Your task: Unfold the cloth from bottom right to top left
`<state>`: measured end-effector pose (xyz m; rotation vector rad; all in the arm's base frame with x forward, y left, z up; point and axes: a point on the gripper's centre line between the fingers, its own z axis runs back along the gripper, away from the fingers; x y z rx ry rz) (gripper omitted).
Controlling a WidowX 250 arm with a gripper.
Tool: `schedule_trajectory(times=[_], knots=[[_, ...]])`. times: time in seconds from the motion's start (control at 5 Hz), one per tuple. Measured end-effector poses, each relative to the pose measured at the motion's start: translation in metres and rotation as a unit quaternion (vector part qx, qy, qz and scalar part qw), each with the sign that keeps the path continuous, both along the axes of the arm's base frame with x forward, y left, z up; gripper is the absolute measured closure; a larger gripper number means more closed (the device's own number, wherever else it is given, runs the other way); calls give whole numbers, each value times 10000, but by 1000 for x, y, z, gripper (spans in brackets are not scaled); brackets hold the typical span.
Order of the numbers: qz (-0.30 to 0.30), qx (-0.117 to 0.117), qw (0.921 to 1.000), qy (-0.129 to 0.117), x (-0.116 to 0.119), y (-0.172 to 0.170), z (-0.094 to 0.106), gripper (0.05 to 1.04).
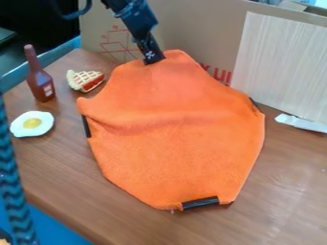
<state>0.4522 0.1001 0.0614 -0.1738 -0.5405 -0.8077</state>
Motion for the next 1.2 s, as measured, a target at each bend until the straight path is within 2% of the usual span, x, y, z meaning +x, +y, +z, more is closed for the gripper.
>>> schedule_trajectory(times=[0.2,0.8,1.0,1.2], knots=[[-135,107,9997,-190,8,3,2,1032],[-450,275,9977,-433,30,10,1,1012],[-528,346,9967,-517,34,12,4,866],[-610,307,9965,-473,30,9,-3,608]])
